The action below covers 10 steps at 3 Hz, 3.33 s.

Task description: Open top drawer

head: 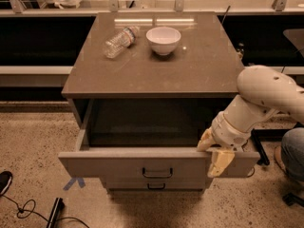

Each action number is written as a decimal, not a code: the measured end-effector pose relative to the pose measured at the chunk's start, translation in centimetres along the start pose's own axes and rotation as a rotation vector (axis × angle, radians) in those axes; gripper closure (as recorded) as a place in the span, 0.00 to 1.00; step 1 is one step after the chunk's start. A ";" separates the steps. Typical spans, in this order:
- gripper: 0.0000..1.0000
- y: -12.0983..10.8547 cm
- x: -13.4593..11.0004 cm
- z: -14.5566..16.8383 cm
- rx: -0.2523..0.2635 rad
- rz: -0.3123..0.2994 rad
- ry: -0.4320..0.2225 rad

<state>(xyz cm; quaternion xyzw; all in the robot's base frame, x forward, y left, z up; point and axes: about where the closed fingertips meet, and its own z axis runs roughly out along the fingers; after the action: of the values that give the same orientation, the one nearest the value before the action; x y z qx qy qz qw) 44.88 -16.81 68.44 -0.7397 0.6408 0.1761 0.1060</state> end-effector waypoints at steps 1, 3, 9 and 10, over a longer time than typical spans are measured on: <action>0.14 1.0 -0.6 -3.2 0.009 -0.024 -0.008; 0.19 -2.4 -0.8 -5.2 0.173 -0.027 -0.006; 1.00 -7.3 -1.1 5.0 0.248 0.002 -0.038; 1.00 -6.9 -2.1 5.6 0.199 0.035 -0.075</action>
Offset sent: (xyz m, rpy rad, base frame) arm 0.0230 -0.0208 0.0749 0.0450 -0.2236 -0.0749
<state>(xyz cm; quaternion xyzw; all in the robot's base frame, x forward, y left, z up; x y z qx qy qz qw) 50.70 -11.70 63.71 -0.7071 0.6635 0.1410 0.1996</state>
